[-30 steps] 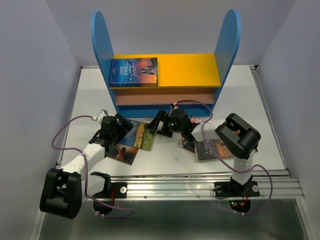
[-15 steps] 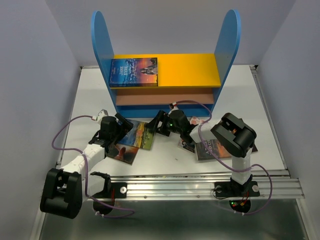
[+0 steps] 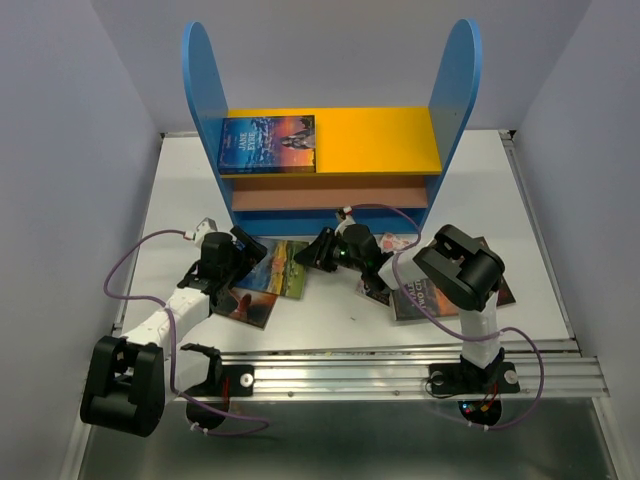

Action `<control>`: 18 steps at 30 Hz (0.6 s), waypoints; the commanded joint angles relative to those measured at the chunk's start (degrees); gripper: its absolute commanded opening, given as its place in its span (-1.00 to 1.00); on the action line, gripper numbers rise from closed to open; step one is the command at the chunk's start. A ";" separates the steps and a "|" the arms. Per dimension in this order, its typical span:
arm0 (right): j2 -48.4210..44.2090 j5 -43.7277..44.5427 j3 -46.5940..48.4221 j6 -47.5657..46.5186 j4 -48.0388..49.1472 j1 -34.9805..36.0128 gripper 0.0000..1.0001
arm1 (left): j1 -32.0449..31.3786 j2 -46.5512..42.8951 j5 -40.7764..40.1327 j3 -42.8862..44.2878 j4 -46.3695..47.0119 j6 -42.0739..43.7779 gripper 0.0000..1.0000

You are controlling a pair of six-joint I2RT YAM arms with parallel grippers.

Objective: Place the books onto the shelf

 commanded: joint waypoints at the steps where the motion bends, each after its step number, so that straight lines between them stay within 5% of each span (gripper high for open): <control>1: 0.44 -3.51 0.09 1.29 2.86 0.76 -0.41 | 0.09 1.13 2.15 -2.75 -2.72 0.98 0.98; 6: 0.53 -3.60 -0.17 0.85 2.68 0.76 -0.99 | 0.09 -0.88 5.84 -2.84 -1.66 1.68 0.98; 18: -14.74 10.45 -10.36 10.15 0.23 0.76 -0.99 | 0.09 -20.30 12.25 -2.22 -7.37 -0.76 0.98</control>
